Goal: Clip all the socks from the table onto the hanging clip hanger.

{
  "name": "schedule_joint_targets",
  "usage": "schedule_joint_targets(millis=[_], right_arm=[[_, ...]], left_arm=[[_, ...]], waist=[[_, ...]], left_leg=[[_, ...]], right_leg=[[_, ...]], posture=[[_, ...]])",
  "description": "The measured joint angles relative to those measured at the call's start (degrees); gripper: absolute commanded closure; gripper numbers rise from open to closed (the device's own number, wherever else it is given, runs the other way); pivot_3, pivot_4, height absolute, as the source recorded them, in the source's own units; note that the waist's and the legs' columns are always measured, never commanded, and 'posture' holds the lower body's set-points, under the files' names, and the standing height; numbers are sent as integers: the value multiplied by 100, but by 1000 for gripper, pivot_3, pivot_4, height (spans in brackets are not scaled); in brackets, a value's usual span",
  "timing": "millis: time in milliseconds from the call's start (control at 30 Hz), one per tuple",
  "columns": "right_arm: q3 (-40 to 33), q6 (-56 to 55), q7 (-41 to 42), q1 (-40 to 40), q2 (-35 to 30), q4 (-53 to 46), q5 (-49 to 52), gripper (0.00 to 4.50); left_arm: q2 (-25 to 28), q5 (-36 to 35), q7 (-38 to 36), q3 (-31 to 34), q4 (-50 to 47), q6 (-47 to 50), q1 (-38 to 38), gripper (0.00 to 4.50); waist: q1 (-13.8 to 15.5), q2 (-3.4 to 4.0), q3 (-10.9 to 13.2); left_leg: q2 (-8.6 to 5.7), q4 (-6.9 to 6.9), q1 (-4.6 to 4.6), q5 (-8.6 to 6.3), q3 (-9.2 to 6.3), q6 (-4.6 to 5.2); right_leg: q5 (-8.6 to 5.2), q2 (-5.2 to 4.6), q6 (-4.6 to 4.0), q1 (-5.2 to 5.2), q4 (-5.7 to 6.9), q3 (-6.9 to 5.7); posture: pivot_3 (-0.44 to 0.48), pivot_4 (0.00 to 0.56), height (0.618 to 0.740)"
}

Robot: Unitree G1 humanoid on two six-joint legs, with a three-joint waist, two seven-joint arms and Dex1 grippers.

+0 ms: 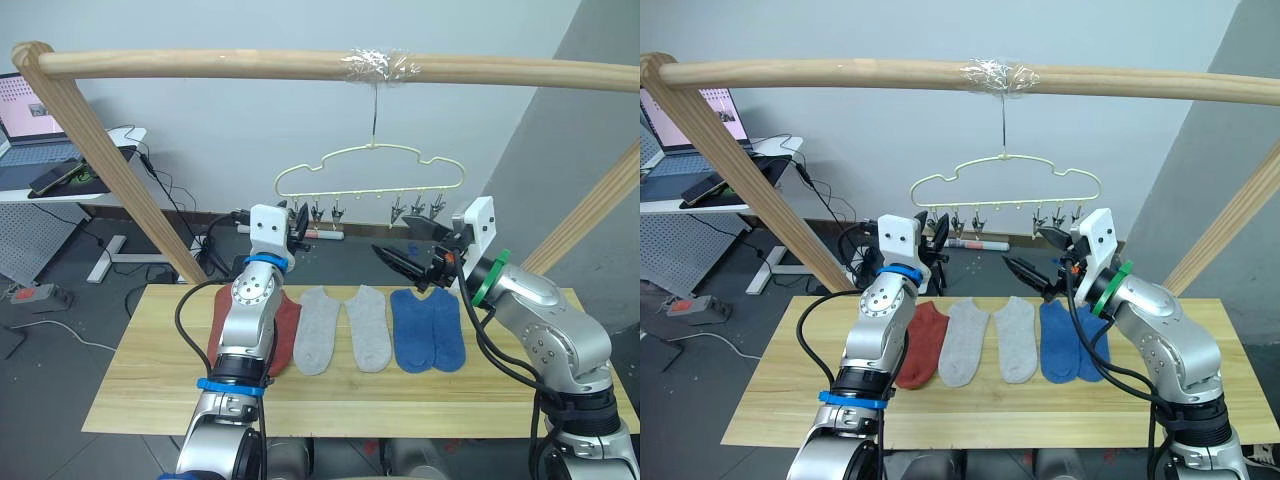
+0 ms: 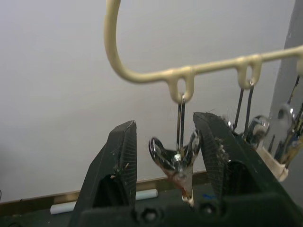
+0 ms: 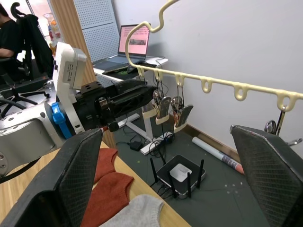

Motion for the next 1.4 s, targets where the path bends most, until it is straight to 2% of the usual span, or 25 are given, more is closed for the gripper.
schedule_joint_targets(millis=[300, 533, 633, 800, 933, 1033, 1400], right_arm=[[0, -1, 0, 0, 1, 0, -1, 0], [0, -1, -3, 0, 3, 0, -1, 0], [0, 0, -16, 3, 19, 0, -1, 0], [11, 6, -193, 324, -31, 41, -185, 0], [275, 0, -589, 897, -511, 422, -1115, 0], [428, -85, -811, 1171, -570, 917, -1639, 0], [483, -971, -1668, 482, 202, 4145, -2766, 0]], left_arm=[[-9, -10, -14, 0, 0, 0, -6, 2378], [3, 9, -149, -41, 1, 1, -4, 4053], [-1, 10, -156, -71, 0, 1, -5, 4484], [8, 24, -144, -76, -47, 1, 0, 4495], [194, 39, -185, -75, -259, 112, 78, 4495], [418, 21, -351, -73, -482, 303, 186, 4495], [736, -140, -660, -9, -1179, 770, 560, 4495]], waist=[[0, 0, 0], [0, 0, 0], [0, 0, 0], [5, 0, 0], [20, 0, 0], [2, 3, 2], [-10, 9, 2]], left_leg=[[0, -1, -1, 0, -1, 0], [0, 0, -1, 0, 0, 0], [0, 0, 0, 0, 0, 0], [0, -1, -1, 0, -1, 0], [0, -1, -1, 0, 0, 0], [1, -2, 2, 0, 3, 0], [1, -2, 12, 1, 21, 0]], right_leg=[[0, 0, 1, -1, 0, 0], [0, 0, -1, -1, 0, 0], [0, 0, 1, -1, 0, 0], [0, 0, 0, -1, 0, 0], [-1, 0, 1, -1, 0, 0], [-1, 1, 1, -4, 5, 3], [18, 2, -17, -2, 7, 24]], posture=[[-149, 148, 740], [-149, 147, 740], [-143, 149, 740], [-120, 147, 740], [-104, 148, 740], [-97, 145, 740], [-46, 126, 740]])
